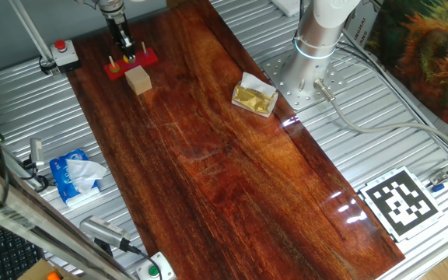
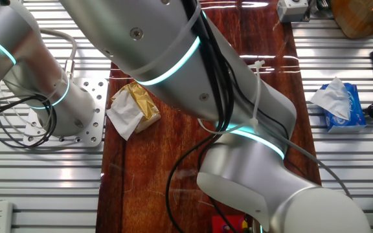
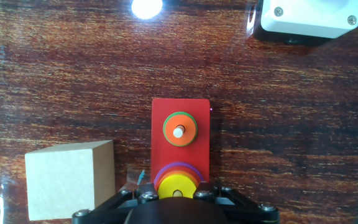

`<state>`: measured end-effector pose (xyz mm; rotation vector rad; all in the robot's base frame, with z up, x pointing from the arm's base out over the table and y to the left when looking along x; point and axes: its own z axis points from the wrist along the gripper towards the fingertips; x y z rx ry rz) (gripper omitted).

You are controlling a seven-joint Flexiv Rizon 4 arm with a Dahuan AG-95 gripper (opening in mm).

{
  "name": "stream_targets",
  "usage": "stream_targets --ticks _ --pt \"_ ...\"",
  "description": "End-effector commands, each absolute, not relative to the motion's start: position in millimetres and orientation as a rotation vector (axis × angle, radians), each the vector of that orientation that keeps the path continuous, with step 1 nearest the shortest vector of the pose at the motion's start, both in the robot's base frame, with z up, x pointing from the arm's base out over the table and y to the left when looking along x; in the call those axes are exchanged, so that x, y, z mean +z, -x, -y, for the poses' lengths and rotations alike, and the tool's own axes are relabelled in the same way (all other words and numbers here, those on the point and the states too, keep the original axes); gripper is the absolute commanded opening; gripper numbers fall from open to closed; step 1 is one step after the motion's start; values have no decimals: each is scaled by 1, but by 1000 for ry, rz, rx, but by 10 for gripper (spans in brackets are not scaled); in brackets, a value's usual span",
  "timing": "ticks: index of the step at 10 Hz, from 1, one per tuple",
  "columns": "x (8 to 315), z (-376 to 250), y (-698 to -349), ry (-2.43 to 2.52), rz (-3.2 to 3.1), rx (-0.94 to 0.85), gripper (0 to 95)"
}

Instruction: Take out one Hanoi block and throw it aside

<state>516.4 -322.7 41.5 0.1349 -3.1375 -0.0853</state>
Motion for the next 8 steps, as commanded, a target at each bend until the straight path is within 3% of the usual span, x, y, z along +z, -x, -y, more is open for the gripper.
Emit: stream_targets --ticks 1,4,5,8 --pt "42 323 -516 -134 3137 -87 380" --pt "42 323 -516 -136 3137 -88 380" --pt "42 323 -516 -136 3137 -87 190" --pt "43 323 -516 -142 3136 -75 190"
